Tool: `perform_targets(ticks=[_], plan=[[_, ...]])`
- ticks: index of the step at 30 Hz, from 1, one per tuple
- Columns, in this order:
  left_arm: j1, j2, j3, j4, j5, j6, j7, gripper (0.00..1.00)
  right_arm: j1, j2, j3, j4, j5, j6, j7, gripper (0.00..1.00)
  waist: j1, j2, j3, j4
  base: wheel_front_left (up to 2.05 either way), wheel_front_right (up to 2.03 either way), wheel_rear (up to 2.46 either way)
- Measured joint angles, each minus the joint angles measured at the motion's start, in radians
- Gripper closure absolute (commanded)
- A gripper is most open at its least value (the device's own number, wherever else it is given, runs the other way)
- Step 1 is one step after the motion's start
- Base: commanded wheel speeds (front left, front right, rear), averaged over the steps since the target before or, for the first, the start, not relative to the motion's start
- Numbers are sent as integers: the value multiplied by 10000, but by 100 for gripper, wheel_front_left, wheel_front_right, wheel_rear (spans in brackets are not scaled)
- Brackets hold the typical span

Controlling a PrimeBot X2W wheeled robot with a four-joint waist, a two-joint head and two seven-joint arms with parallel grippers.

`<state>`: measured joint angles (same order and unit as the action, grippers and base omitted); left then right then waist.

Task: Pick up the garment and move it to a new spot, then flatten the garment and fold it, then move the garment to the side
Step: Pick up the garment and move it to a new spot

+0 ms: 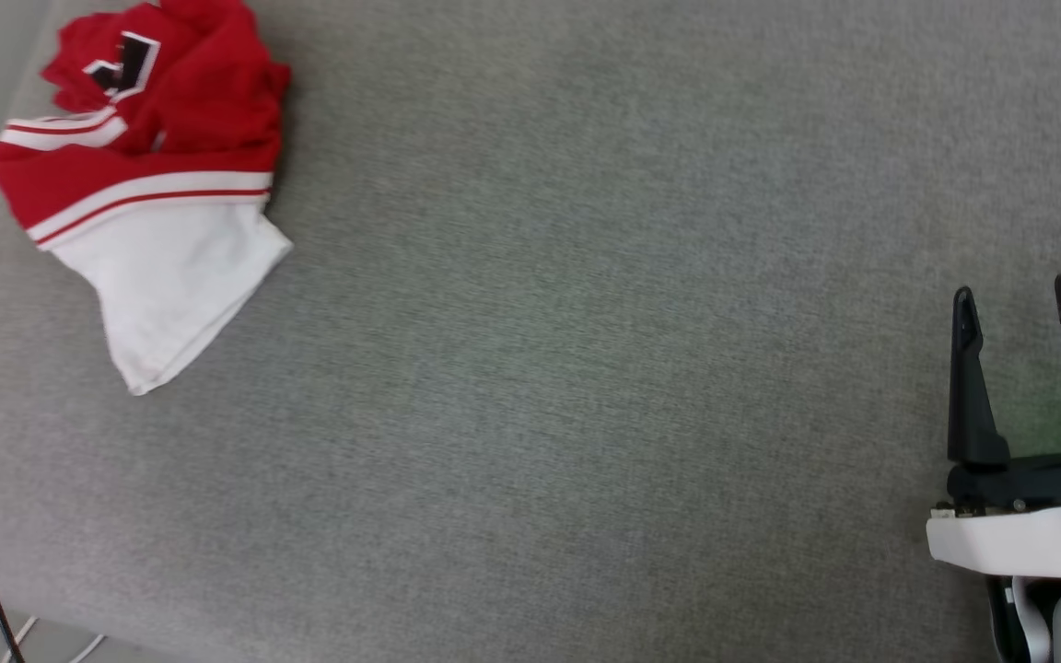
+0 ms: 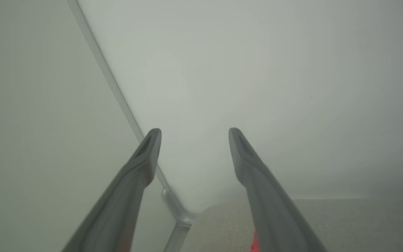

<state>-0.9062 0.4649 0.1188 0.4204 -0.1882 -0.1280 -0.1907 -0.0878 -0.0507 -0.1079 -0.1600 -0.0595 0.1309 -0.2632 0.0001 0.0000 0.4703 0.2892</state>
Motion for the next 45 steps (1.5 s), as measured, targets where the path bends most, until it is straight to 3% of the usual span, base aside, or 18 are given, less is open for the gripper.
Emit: perform_targets(ticks=[6,11,14,17,18,22,28,29,30,38,45], plan=[[-899,1365,-1990,788,-2109,-12,2826,0,-212,0,-36,-238,-42,0,0,0,0,0,679,-359,0,0,0],[-1228,1923,-3258,826,-4506,-13,5697,0,-402,0,-25,-378,-123,0,0,0,1,0,1146,-575,0,0,0],[-1276,2460,-3927,855,-5407,-12,7219,0,-544,0,0,-451,-163,0,0,0,1,0,1385,-692,0,0,0],[-1270,2646,-4408,963,-6157,-12,8387,0,-638,0,-12,-504,-203,0,0,0,1,0,1601,-818,0,0,0],[-1230,2729,-4744,1290,-6696,-12,9262,0,-723,0,-6,-554,-219,0,-2,0,0,0,1790,-926,0,0,0],[-1135,2775,-5256,1812,-6865,-12,9960,0,-790,0,17,-612,-286,0,-4,0,0,0,2002,-1043,0,0,0],[-1317,2690,-5643,2360,-7087,-10,9965,0,-908,0,50,-610,-286,2,-6,0,-2,0,2150,-1182,0,0,0],[-1364,2690,-5743,2418,-7104,-8,9944,63,-913,0,50,-591,-284,2,-6,0,-3,1,2133,-1190,0,0,0],[-1395,2692,-5843,2475,-7158,-8,9900,100,-914,0,38,-566,-280,2,-6,0,-2,0,2101,-1192,0,0,0],[-1428,3049,-6602,2470,-7394,-12,9311,100,-879,0,90,-265,13,0,-2,0,0,0,1384,-1136,0,0,0],[-1959,3720,-7241,1340,-7377,-12,8727,100,-599,-2,213,25,353,0,-2,0,-1,0,305,-1066,0,0,0]])
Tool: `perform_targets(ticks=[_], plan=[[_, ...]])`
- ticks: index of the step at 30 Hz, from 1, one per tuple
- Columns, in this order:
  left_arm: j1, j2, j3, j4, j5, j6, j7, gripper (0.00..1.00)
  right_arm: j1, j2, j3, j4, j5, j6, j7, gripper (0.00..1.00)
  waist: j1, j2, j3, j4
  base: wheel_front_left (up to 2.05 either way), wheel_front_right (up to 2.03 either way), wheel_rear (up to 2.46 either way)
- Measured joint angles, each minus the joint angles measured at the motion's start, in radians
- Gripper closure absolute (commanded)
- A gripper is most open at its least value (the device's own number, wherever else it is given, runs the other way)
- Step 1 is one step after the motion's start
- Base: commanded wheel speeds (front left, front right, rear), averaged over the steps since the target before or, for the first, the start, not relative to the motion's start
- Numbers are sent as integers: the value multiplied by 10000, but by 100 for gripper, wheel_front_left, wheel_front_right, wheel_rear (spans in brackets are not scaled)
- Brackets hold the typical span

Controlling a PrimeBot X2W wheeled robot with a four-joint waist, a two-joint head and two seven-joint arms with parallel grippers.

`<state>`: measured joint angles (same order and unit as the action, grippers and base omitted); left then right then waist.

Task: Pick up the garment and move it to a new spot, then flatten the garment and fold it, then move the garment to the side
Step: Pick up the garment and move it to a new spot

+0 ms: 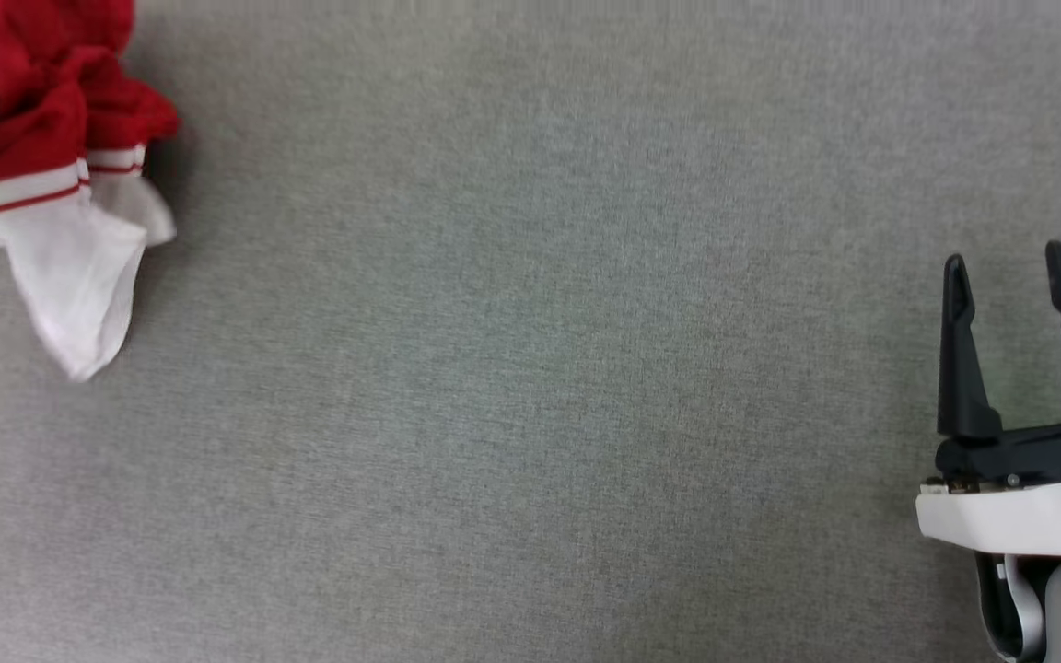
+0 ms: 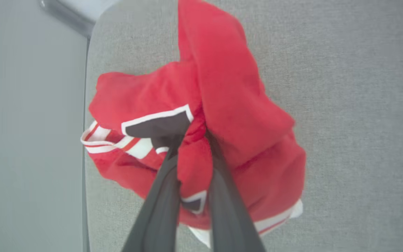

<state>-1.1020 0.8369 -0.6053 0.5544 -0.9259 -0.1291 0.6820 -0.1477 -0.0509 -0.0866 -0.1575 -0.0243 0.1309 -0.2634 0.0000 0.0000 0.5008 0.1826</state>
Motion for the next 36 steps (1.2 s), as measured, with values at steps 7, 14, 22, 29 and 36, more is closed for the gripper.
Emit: perform_targets(ticks=[7,14,22,29,36], plan=[[-878,364,-779,-1413,311,0,61,100,327,0,63,247,407,0,0,0,0,0,-1094,-3,0,0,0],[-1708,48,-1628,-2470,583,0,585,100,522,2,169,420,882,0,0,0,0,0,-1916,-464,0,0,0],[-2458,-802,-2485,-3430,403,0,953,100,732,-2,134,541,1210,0,2,0,-1,0,-2401,-1609,0,0,0],[-2703,-1854,-3599,-3906,107,0,790,100,760,-4,132,593,1480,0,0,0,-1,0,-2516,-2666,0,0,0],[-2487,-2562,-5191,-4125,-186,0,405,100,761,-2,142,633,1647,0,0,0,-1,0,-2406,-3509,0,0,0]])
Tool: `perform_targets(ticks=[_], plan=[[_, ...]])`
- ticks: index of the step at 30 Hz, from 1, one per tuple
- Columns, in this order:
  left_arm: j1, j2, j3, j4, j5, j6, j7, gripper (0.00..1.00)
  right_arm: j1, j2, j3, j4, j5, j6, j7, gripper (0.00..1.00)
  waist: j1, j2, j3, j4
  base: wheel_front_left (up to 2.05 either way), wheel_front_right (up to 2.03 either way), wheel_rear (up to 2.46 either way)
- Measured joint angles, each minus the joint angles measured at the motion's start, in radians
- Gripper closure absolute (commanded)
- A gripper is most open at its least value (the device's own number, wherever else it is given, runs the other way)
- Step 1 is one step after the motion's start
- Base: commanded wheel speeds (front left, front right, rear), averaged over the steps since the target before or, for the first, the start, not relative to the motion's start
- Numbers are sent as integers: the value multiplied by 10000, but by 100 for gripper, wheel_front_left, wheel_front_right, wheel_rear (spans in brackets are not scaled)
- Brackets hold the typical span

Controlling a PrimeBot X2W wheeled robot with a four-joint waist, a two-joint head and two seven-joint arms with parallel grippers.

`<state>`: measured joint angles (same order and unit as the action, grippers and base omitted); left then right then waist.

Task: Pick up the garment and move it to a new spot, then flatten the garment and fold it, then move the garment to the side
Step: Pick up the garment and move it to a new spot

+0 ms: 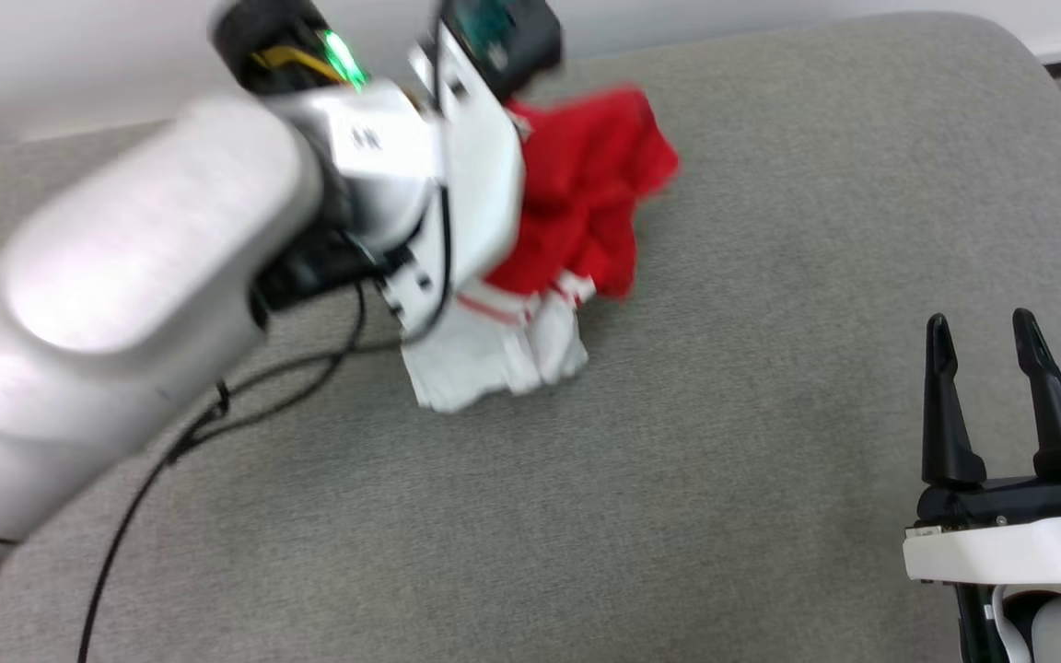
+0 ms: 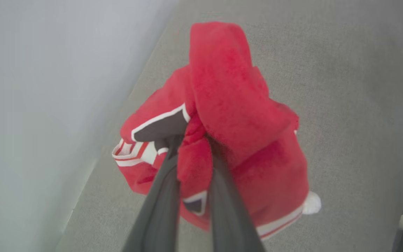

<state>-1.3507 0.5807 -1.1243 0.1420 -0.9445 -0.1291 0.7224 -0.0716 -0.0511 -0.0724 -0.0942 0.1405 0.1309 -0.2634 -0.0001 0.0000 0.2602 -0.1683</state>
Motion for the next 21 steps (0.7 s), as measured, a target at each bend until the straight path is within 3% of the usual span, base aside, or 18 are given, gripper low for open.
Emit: perform_targets(ticks=[7,16,20,21], plan=[[1054,-500,-1423,-15,-163,0,-244,100,-25,0,12,4,17,0,0,0,0,0,349,-309,0,0,0],[3727,-1292,-1569,61,853,2,685,100,-249,0,90,65,46,0,0,0,0,0,805,-388,0,0,0],[3937,-1452,-1538,299,980,2,198,100,-283,0,67,123,42,0,0,0,0,0,795,-345,0,0,0],[3924,-1511,-1544,355,1043,2,-46,73,-279,0,59,138,36,0,2,0,0,0,758,-318,0,0,0]])
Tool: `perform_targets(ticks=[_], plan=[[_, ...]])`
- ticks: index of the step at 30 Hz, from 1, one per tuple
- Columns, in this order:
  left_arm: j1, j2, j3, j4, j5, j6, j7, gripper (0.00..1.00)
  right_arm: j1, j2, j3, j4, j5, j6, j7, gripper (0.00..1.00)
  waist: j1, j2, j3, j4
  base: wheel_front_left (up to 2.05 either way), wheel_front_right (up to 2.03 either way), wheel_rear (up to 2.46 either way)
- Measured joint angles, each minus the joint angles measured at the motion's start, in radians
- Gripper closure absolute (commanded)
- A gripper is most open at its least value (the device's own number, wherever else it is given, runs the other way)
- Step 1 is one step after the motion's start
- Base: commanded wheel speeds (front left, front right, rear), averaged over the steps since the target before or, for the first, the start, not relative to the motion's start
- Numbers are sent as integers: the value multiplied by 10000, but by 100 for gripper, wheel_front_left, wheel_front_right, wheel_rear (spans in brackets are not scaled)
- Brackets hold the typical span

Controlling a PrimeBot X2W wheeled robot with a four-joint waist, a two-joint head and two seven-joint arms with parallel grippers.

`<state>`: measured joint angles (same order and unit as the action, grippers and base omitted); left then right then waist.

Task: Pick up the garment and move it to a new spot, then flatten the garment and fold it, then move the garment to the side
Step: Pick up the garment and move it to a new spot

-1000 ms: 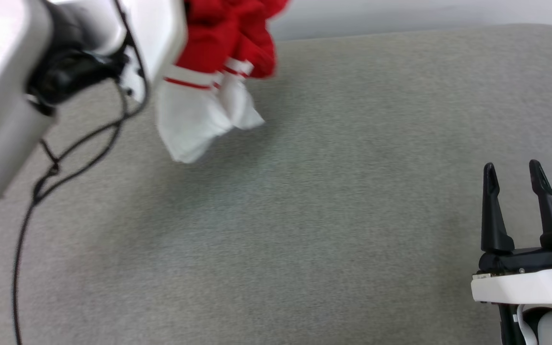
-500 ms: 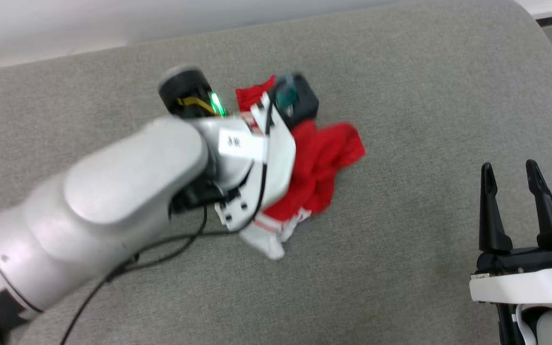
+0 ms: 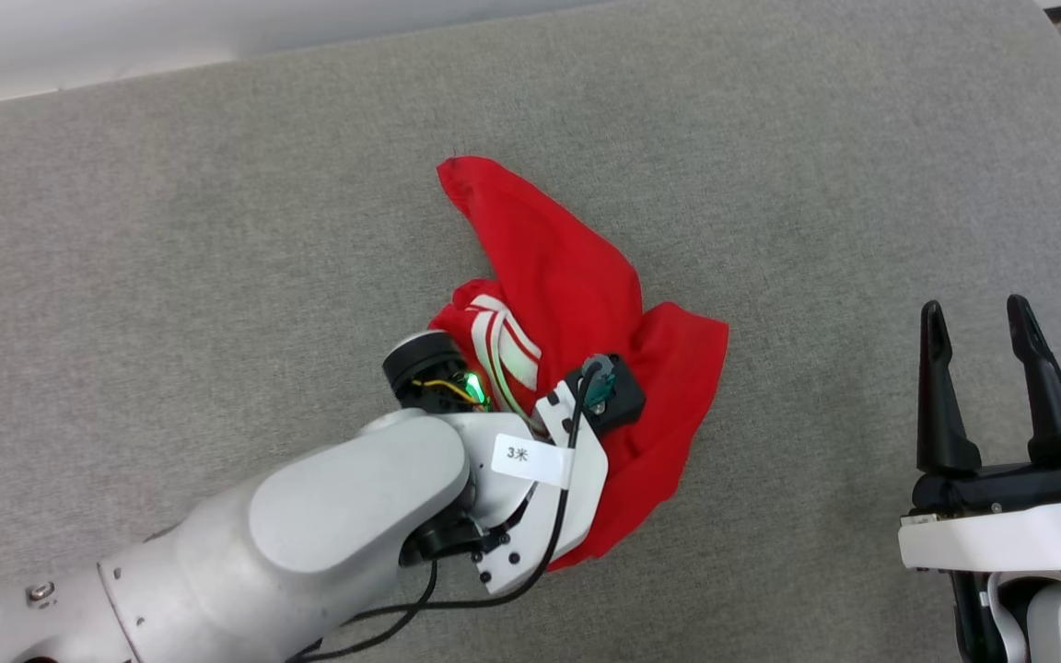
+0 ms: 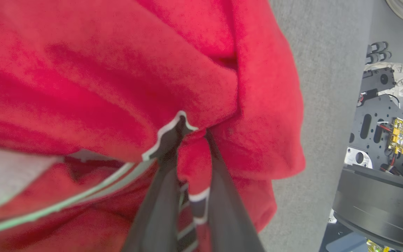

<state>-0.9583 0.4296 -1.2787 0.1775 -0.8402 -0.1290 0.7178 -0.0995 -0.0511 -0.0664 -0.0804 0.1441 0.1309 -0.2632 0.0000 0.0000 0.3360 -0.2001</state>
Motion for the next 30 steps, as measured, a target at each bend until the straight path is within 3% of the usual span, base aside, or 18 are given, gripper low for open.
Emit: perform_targets(ticks=[1,7,12,16,23,30], plan=[[-39,-33,-19,90,31,-2,-301,0,7,0,-2,13,-33,0,-2,0,0,0,-49,29,0,0,0],[-684,-144,117,439,105,-2,-3106,0,220,0,-81,111,-159,0,-2,0,-1,0,-555,240,0,0,0],[-779,-15,895,805,470,222,-5235,0,441,0,-144,127,-316,0,0,0,0,0,-1037,563,0,0,0],[-562,157,1670,794,589,988,-6776,0,627,2,-192,125,-460,0,-2,0,0,0,-1380,863,0,0,0],[766,748,2537,750,1062,2725,-9183,0,892,0,-230,102,-560,0,-2,0,-1,0,-1819,1389,0,0,0],[2538,1225,3852,274,1444,4284,-9777,0,1020,0,-186,90,-575,0,-2,0,-1,0,-2102,1722,0,0,0]])
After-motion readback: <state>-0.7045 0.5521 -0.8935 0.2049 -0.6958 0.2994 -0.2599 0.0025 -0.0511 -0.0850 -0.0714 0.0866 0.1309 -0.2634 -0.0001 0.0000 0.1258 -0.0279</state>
